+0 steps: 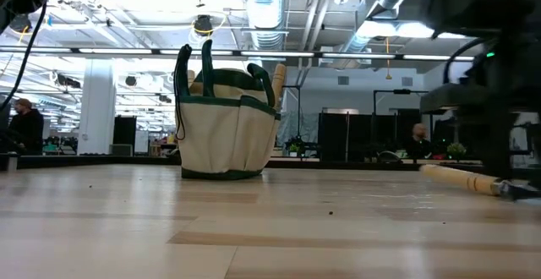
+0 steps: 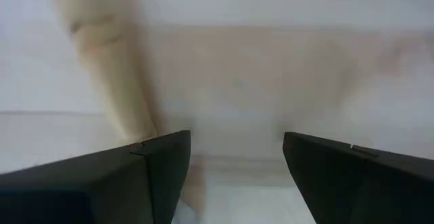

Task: Pick & Place Garden tools in Gardening bag
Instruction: Put the brown trowel into the green gardening bag

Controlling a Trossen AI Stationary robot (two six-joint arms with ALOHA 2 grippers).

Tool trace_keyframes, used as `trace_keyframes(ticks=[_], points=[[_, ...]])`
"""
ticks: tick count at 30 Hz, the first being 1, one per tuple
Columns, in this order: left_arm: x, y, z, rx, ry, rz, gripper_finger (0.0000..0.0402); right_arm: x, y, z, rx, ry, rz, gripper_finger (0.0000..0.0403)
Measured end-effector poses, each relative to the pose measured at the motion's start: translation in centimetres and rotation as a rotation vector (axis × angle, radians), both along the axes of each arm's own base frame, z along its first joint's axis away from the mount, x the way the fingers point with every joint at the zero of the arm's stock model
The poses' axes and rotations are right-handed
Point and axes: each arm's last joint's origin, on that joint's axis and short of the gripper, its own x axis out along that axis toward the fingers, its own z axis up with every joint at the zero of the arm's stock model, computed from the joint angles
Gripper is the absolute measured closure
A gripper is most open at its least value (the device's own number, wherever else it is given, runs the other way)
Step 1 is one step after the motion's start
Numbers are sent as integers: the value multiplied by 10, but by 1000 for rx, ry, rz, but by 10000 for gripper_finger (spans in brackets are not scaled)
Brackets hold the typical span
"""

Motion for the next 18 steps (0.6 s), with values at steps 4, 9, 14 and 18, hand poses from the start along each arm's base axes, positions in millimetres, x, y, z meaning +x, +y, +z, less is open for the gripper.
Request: trace_keyframes(ticks=[4,9,14,18], points=[[0,0,0,-19,4,-2,399,7,-8,4,27,-11,78,175],[0,0,0,-21,4,-3,399,7,-8,23,28,-21,183,175],[0,0,0,-18,3,-2,399,13,-6,45,24,-92,424,175],[0,0,0,-15,3,-2,399,32,1,61,3,-246,730,175]])
